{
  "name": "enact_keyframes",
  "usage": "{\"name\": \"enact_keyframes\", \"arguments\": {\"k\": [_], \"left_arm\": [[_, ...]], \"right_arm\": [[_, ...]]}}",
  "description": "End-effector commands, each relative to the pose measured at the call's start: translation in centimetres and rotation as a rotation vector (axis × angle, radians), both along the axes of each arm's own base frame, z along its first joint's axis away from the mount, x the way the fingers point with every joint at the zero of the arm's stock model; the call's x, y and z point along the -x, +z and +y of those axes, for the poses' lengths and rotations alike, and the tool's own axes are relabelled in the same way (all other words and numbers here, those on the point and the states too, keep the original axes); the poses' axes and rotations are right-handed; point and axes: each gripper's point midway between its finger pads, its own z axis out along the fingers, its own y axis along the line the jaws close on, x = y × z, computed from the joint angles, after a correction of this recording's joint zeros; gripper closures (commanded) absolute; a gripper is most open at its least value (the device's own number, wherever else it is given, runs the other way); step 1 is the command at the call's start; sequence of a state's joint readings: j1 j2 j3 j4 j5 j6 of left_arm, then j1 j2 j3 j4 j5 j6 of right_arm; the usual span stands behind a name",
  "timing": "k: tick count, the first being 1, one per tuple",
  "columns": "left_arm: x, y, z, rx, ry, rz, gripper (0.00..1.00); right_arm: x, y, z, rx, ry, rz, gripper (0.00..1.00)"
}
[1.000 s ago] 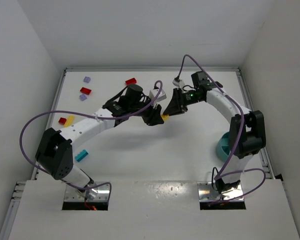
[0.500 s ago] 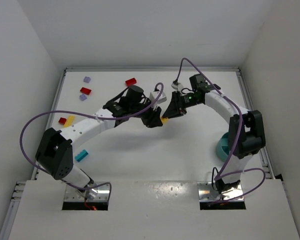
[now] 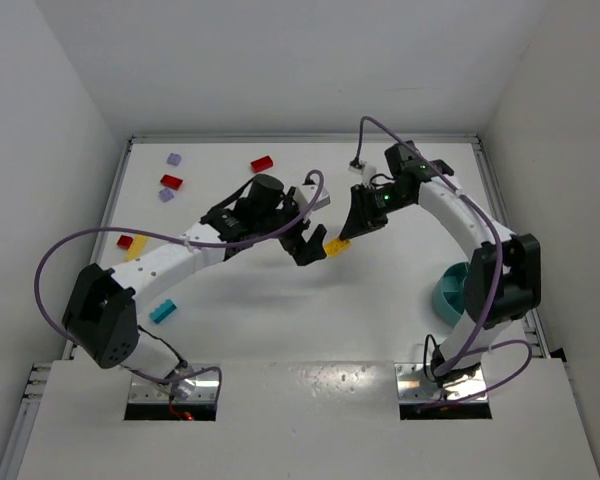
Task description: Sort the legos into containers by color
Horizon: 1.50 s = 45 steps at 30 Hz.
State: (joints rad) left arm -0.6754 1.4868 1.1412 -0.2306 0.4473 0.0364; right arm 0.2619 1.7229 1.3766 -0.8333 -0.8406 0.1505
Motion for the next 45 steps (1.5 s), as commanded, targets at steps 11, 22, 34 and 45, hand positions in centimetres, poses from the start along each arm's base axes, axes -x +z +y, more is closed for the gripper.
{"name": "enact_keyframes", "arguments": {"k": [11, 22, 34, 45], "left_arm": [[-2.8, 7.9, 9.5, 0.052, 0.349, -0.075, 0.00], [-4.6, 6.1, 15.6, 0.016, 0.559, 0.023, 0.00], [-3.9, 5.8, 19.8, -0.013, 0.659, -0.030, 0.00], [-4.5, 5.9, 21.0, 0.016, 0.708, -0.015, 0.00]], "right_arm": [[-1.3, 4.6, -18.8, 0.647, -0.214, -0.527, 1.00], [7.0, 6.5, -28.7, 1.099, -0.254, -0.569, 1.00], [10.4, 2.4, -29.3, 1.136, -0.197, -0.422, 1.00], [9.6, 0.5, -30.1, 1.177, -0.158, -0.374, 1.00]]}}
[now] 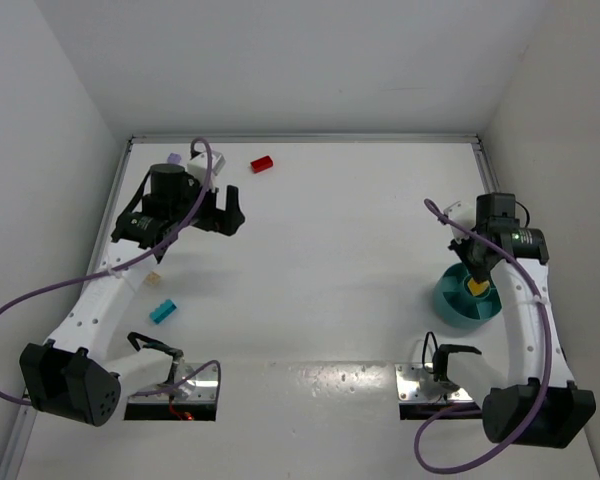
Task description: Sort the legos into containers by color
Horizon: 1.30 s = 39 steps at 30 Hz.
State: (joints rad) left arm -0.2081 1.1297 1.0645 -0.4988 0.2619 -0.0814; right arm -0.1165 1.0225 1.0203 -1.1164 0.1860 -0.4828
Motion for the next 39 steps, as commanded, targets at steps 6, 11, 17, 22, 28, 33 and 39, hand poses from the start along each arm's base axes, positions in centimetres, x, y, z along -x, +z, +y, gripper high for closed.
{"name": "enact_keyframes", "arguments": {"k": [6, 11, 17, 22, 28, 33, 39], "left_arm": [[-0.7, 1.9, 0.4, 0.017, 0.025, -0.038, 0.00], [-0.9, 1.7, 1.5, 0.010, 0.056, -0.002, 0.00], [-0.3, 3.1, 2.7, -0.008, 0.042, 0.015, 0.00], [-0.1, 5.5, 6.9, -0.112, 0.097, 0.015, 0.00], [-0.3, 0.5, 15.3, -0.294, 0.358, 0.286, 0.07], [0.2, -2.2, 20.8, -0.326, 0.572, 0.408, 0.12], [0.2, -4.1, 22.0, -0.374, 0.558, 0.436, 0.12]], "right_arm": [[-0.8, -0.7, -1.7, 0.071, -0.035, -0.004, 1.00], [-0.9, -1.2, -1.9, 0.077, -0.047, 0.014, 0.65], [-2.7, 0.9, -0.9, 0.012, -0.040, -0.041, 0.39], [-5.0, 6.3, 1.5, -0.104, 0.044, -0.181, 0.00], [-5.9, 5.8, 4.8, -0.284, 0.111, -0.161, 0.03], [-7.1, 4.4, 6.5, -0.373, 0.141, -0.143, 0.03], [-7.2, 3.8, 7.5, -0.430, 0.162, -0.120, 0.10]]}}
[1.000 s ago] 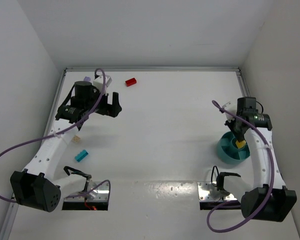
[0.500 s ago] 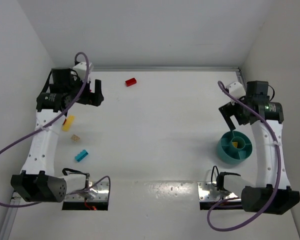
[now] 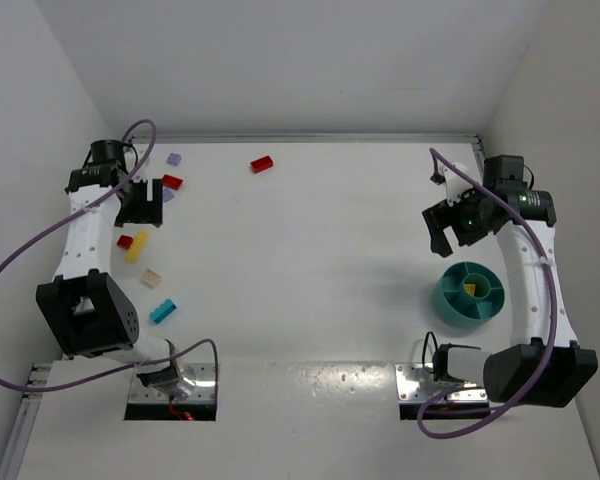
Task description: Sort the legos into containers by color
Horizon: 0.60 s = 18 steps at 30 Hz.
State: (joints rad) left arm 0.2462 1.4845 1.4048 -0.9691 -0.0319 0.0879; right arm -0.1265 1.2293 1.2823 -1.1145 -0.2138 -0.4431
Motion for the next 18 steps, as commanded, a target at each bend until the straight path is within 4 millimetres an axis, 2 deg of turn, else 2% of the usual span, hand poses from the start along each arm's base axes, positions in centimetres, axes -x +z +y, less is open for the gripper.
{"name": "enact_keyframes", "arguments": {"k": [1, 4, 6, 9, 12, 14, 15, 18], "left_arm": [[0.5, 0.5, 1.6, -0.068, 0.033, -0.009, 0.14], [1.5, -1.0, 3.7, -0.074, 0.098, 0.047, 0.20], [2.4, -2.3, 5.2, -0.056, 0.150, 0.074, 0.21], [2.7, -3.6, 6.8, -0.006, 0.179, 0.079, 0.21], [2.9, -5.3, 7.5, 0.060, 0.194, 0.108, 0.23], [2.4, -5.9, 7.7, 0.087, 0.193, 0.098, 0.23], [2.6, -6.8, 7.5, 0.102, 0.180, 0.124, 0.24], [1.3, -7.6, 7.3, 0.128, 0.149, 0.092, 0.27]], "right_arm": [[-0.3, 0.3, 1.5, -0.066, 0.043, -0.025, 0.10], [-0.3, -0.2, 1.5, -0.070, 0.042, 0.002, 0.11], [-0.7, -0.6, 1.5, -0.073, 0.041, 0.022, 0.11], [-0.5, -1.2, 1.7, -0.091, 0.034, 0.054, 0.13], [-0.8, -1.1, 1.9, -0.104, 0.030, 0.057, 0.13], [-0.9, -0.8, 1.8, -0.102, 0.030, 0.048, 0.13], [-0.8, -1.1, 1.8, -0.105, 0.029, 0.068, 0.13], [-0.8, -1.1, 1.9, -0.110, 0.021, 0.077, 0.13]]}}
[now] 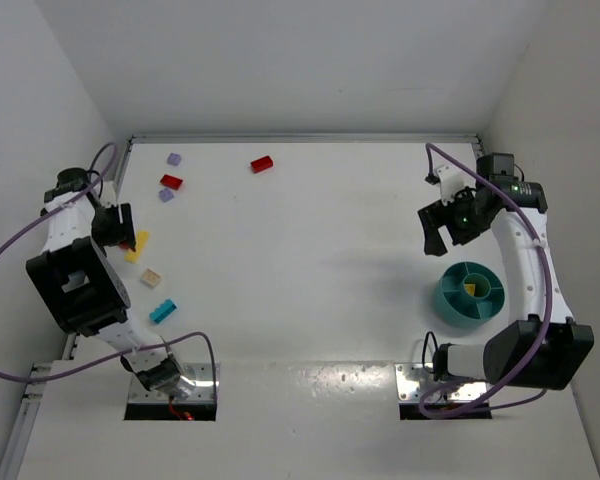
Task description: Sort the legos into containers by color
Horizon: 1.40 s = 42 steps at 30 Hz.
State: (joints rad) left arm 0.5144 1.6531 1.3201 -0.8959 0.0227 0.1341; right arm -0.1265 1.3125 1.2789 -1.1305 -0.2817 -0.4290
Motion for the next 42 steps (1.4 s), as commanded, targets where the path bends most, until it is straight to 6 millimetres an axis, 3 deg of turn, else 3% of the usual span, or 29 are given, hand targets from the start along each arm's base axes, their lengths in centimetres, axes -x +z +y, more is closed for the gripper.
{"name": "enact_keyframes", "arguments": {"k": [1, 9, 17, 42], "left_arm": [[-1.7, -0.9, -0.6, 0.046, -0.061, -0.058, 0.27], [-3.0, -4.4, 0.4, 0.054, -0.056, -0.023, 0.34], [-3.5, -6.1, 1.1, 0.045, -0.060, 0.002, 0.37], [-6.1, -9.3, -0.1, 0.035, -0.169, 0.026, 0.38]], "right_arm": [[-0.6, 0.9, 0.5, -0.022, -0.001, -0.018, 0.14], [-0.5, 1.1, 0.2, -0.004, -0.009, -0.015, 0.14], [-0.7, 1.4, 0.1, -0.004, -0.009, -0.015, 0.14], [-0.9, 1.4, 0.0, 0.000, -0.021, -0.002, 0.15]]}}
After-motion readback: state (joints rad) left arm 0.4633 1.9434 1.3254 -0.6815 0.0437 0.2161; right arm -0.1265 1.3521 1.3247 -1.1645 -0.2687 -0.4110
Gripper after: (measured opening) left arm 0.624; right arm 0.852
